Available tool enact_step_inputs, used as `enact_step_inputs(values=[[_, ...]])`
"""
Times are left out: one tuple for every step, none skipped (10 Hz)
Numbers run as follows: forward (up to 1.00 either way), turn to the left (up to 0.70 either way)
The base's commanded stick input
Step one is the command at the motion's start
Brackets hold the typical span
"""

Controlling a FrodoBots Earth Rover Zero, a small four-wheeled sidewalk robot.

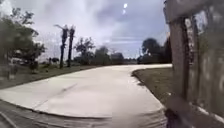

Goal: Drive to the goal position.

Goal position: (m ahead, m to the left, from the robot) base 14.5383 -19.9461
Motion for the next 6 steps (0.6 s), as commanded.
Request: enact_step_inputs(values=[[0.85, 0.00], [0.85, 0.00], [0.85, 0.00], [0.85, 0.00], [0.85, 0.00], [0.85, 0.00]])
